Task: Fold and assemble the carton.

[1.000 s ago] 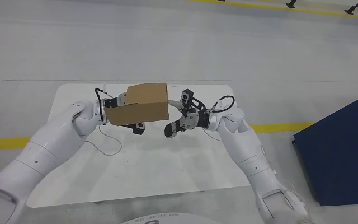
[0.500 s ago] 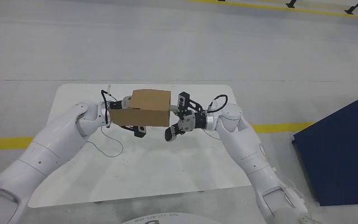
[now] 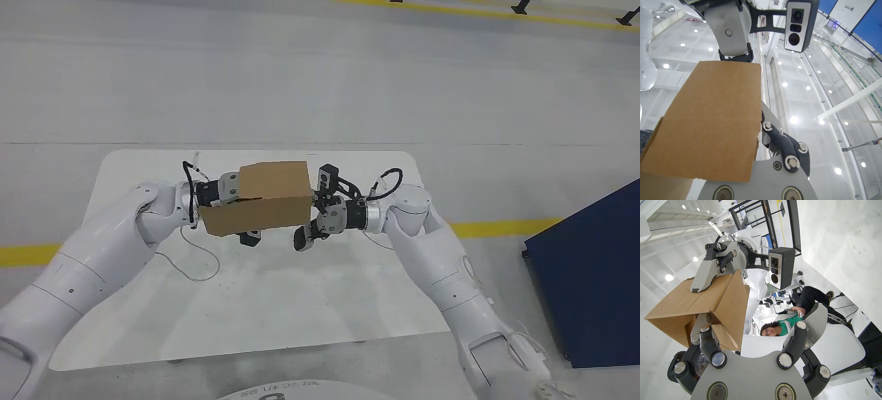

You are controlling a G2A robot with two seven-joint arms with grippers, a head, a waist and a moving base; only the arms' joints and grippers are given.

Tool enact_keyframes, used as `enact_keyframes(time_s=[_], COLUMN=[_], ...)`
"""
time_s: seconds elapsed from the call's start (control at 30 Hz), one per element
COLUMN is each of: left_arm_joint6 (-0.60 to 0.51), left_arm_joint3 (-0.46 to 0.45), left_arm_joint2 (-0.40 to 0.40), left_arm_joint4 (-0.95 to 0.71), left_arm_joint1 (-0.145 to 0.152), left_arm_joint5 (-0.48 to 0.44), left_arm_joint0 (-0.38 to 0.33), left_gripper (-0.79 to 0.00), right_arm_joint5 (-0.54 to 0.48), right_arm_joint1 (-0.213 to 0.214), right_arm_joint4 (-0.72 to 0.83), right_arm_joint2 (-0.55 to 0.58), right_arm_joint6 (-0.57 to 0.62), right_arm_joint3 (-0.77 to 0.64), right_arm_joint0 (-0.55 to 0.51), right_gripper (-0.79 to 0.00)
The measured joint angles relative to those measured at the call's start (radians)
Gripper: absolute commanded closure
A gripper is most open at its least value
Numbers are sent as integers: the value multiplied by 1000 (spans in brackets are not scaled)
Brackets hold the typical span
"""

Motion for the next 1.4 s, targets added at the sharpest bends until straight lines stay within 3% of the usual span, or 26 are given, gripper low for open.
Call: enact_keyframes(time_s=[0.37, 0.43, 0.63, 0.9, 0.93, 0.97, 1.03, 1.07, 1.23, 1.4], left_arm_joint6=[-32, -10, 134, 352, 376, 395, 441, 461, 548, 466], left_arm_joint3=[-10, -11, -125, -262, -266, -265, -258, -253, -221, -218], left_arm_joint2=[-55, -78, -84, -16, 6, 23, 59, 73, 111, 74], left_arm_joint4=[83, 186, 619, 898, 920, 932, 946, 947, 922, 872], left_arm_joint1=[24, 29, 39, 15, 6, -2, -21, -31, -76, -97], left_arm_joint5=[-1, -39, -290, -302, -279, -261, -225, -214, -196, -260], left_arm_joint0=[-1, -11, -12, -42, -52, -58, -74, -80, -108, -110], left_gripper=[0, 0, 0, 0, -99, -268, -751, -785, -785, -785], right_arm_joint5=[-72, -82, -98, -127, -129, -130, -132, -132, -134, -127], right_arm_joint1=[23, 26, 34, 44, 45, 46, 47, 47, 49, 50], right_arm_joint4=[97, 113, 136, 165, 168, 170, 171, 171, 172, 164], right_arm_joint2=[114, 133, 173, 222, 228, 231, 235, 235, 236, 225], right_arm_joint6=[80, 88, 95, 106, 108, 110, 110, 109, 101, 91], right_arm_joint3=[3, 1, -12, -35, -39, -41, -49, -53, -65, -72], right_arm_joint0=[-75, -90, -126, -182, -189, -194, -204, -208, -220, -221], right_gripper=[-785, -785, -785, -785, -785, -785, -785, -785, -785, -785])
